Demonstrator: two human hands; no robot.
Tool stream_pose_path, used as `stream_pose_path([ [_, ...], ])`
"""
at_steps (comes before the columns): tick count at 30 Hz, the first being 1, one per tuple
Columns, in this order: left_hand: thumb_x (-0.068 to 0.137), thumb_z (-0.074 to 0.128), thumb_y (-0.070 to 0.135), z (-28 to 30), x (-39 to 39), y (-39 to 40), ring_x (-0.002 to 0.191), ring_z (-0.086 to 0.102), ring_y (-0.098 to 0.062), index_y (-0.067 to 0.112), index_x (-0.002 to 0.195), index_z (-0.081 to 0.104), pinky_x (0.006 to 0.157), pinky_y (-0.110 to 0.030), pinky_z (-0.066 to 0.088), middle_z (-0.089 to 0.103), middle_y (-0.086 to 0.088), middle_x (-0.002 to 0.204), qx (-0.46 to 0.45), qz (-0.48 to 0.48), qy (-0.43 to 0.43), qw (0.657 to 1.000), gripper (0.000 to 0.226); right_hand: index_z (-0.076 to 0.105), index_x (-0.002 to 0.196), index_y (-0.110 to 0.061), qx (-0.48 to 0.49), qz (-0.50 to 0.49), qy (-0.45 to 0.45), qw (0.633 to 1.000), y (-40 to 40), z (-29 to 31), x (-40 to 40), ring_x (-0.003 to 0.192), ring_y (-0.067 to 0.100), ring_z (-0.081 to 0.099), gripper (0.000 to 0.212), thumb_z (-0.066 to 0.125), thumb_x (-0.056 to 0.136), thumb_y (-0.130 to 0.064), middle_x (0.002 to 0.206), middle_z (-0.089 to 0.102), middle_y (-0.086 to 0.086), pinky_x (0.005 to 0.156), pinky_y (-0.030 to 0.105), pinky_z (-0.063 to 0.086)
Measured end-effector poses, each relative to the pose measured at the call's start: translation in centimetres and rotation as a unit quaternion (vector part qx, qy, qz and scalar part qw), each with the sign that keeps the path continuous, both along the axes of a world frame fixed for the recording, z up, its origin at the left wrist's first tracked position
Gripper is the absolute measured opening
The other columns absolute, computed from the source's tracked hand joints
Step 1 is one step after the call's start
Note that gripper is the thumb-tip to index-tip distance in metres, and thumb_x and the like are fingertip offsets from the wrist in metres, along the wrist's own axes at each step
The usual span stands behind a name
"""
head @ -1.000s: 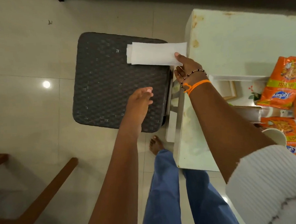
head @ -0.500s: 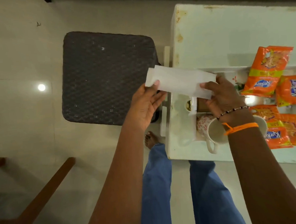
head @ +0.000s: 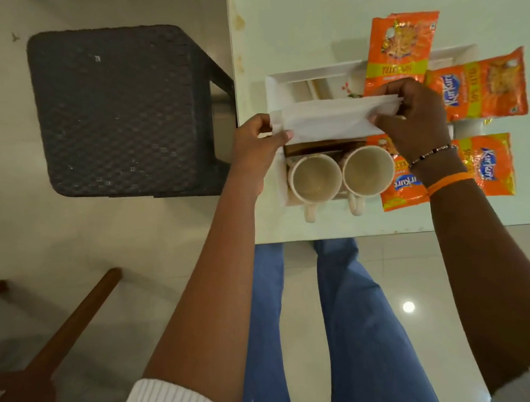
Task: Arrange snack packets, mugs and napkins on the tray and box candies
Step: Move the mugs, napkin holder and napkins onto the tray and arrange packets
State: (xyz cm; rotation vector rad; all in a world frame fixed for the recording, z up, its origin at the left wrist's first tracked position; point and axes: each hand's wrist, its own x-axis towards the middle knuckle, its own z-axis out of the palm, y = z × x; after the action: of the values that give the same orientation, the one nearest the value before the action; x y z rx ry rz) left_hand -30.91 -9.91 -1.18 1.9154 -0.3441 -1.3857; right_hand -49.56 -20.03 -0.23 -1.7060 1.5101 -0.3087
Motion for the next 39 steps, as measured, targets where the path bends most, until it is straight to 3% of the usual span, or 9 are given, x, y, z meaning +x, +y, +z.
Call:
stream_pose_path([
  [3,0.080,0.069,0.013,-1.0,-0.9,-0.4,0.096,0.059,-0.018,0.018,0.096,0.059,0.083,-0.032,0.051,0.063,0.000,0.098,0.012,-0.016,-0.050,0.999,0.020,0.063,0.101,-0.003,-0.016,0.018,-0.016,1.000,0.0,-0.5,-0.4,0.093,0.009,0.054,0.030,0.060,0.071,0.003,0.096,0.059,-0.004,0.073,0.006,0.040],
  [7,0.085,0.064,0.018,-2.7,-1.9,-0.6,0.097,0.055,-0.014,0.018,0.107,0.057,0.071,-0.019,0.043,0.060,0.003,0.105,0.047,-0.024,-0.073,0.996,0.023,0.064,0.100,-0.005,-0.003,0.034,-0.005,0.999,0.1,-2.3,-1.0,0.095,0.007,0.053,0.028,0.057,0.073,0.003,0.098,0.060,-0.005,0.074,0.000,0.036],
  [12,0.091,0.054,0.018,-3.5,-2.7,-0.4,0.100,0.053,-0.016,0.017,0.120,0.054,0.080,-0.024,0.041,0.059,0.000,0.111,0.083,-0.019,-0.054,0.995,0.029,0.065,0.100,-0.007,0.038,0.040,0.013,0.998,0.4,-4.3,-1.4,0.102,0.022,0.060,0.029,0.055,0.075,0.002,0.107,0.069,0.010,0.087,0.026,0.046],
  [17,0.094,0.050,0.024,-3.6,-3.3,-0.4,0.092,0.050,-0.008,0.020,0.121,0.052,0.072,-0.017,0.039,0.053,0.008,0.103,0.072,-0.030,-0.086,0.993,0.027,0.064,0.100,-0.005,0.038,-0.014,0.005,0.999,0.2,-4.8,-1.3,0.094,0.013,0.058,0.027,0.053,0.076,0.004,0.107,0.069,0.009,0.082,0.017,0.047],
  [23,0.095,0.048,0.027,-3.8,-3.4,-0.4,0.096,0.048,-0.007,0.019,0.124,0.051,0.087,-0.022,0.041,0.052,0.009,0.107,0.058,-0.062,-0.105,0.991,0.029,0.064,0.100,-0.003,0.037,-0.031,0.000,0.999,0.1,-4.8,-1.4,0.089,0.009,0.057,0.026,0.054,0.078,0.004,0.103,0.069,0.010,0.082,0.017,0.046],
  [28,0.094,0.051,0.019,-3.7,-3.5,-0.1,0.109,0.050,-0.011,0.019,0.127,0.047,0.098,-0.028,0.043,0.054,-0.001,0.127,0.045,-0.075,-0.118,0.989,0.033,0.063,0.100,-0.004,0.040,-0.047,0.015,0.998,-0.1,-4.9,-1.7,0.087,0.006,0.053,0.030,0.051,0.076,0.009,0.095,0.060,-0.005,0.066,-0.009,0.036],
  [31,0.092,0.054,0.014,-3.7,-3.5,-0.2,0.118,0.049,-0.014,0.018,0.128,0.046,0.102,-0.030,0.043,0.052,-0.002,0.131,0.032,-0.084,-0.150,0.985,0.037,0.062,0.102,-0.005,0.046,-0.037,0.037,0.998,-0.1,-5.2,-2.0,0.091,0.008,0.053,0.031,0.056,0.075,0.008,0.102,0.064,0.001,0.072,-0.001,0.039],
  [35,0.092,0.055,0.019,-3.7,-3.4,-0.3,0.097,0.050,-0.007,0.016,0.121,0.054,0.091,-0.024,0.044,0.058,0.002,0.114,0.042,-0.078,-0.137,0.987,0.030,0.063,0.100,-0.004,0.047,-0.040,0.039,0.997,-0.1,-5.5,-1.7,0.091,0.016,0.058,0.026,0.065,0.074,0.000,0.106,0.068,0.011,0.083,0.024,0.048],
  [39,0.092,0.055,0.022,-3.8,-3.4,-0.5,0.088,0.050,-0.004,0.016,0.119,0.056,0.080,-0.016,0.042,0.055,0.007,0.102,0.050,-0.084,-0.139,0.985,0.027,0.064,0.096,-0.003,0.041,-0.063,0.041,0.996,-0.6,-5.6,-1.5,0.084,0.010,0.054,0.020,0.061,0.077,0.001,0.103,0.069,0.012,0.072,0.013,0.045],
])
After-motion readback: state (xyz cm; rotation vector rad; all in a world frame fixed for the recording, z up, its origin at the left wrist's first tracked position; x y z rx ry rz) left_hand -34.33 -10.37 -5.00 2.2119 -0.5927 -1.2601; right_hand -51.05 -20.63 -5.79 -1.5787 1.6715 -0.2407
